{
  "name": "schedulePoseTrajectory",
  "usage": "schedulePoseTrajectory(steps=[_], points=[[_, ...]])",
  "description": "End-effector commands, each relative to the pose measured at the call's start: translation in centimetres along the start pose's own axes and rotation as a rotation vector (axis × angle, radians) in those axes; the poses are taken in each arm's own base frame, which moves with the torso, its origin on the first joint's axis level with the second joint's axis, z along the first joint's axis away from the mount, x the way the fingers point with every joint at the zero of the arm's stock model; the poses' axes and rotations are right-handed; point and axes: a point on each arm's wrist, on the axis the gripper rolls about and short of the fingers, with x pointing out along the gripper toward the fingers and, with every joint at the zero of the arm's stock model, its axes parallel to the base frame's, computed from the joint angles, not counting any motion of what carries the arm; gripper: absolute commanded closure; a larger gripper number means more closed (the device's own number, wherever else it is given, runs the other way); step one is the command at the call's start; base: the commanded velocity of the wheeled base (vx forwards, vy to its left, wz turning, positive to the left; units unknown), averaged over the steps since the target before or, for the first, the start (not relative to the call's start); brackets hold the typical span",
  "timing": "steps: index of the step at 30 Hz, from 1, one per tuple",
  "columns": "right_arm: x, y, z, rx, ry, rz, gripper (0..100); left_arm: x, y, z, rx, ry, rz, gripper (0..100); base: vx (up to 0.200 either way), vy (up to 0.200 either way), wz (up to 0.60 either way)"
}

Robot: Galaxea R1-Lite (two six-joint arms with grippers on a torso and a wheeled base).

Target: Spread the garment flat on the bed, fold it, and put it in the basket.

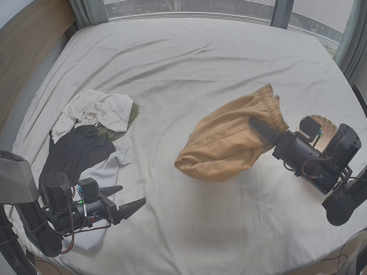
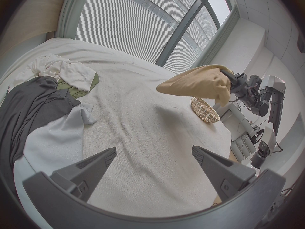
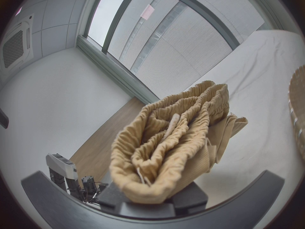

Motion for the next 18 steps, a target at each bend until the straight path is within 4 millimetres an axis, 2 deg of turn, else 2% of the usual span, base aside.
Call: schedulePoseTrajectory(steps=[1,5,9,11,18], points=[[-0.8,-1.0,3.6,-0.054,-0.095,-0.058,100,0.2,0.0,-0.2,-0.003,0.01,-0.003,0,0.0,0.0,0.0],[-2.6,-1.5,6.3,-0.094,-0.162,-0.121,100,0.3,-0.1,-0.3,-0.002,0.011,-0.008,0,0.0,0.0,0.0],[-4.4,-2.1,8.0,-0.162,-0.196,-0.196,100,0.4,-0.3,-0.5,0.0,0.021,-0.016,0,0.0,0.0,0.0],[-4.8,-2.3,8.3,-0.168,-0.203,-0.215,100,0.4,-0.4,-0.5,0.0,0.021,-0.017,0,0.0,0.0,0.0],[-9.0,-5.9,9.3,-0.197,-0.19,-0.361,100,0.4,-0.5,-0.5,0.001,0.021,-0.019,0,0.0,0.0,0.0]])
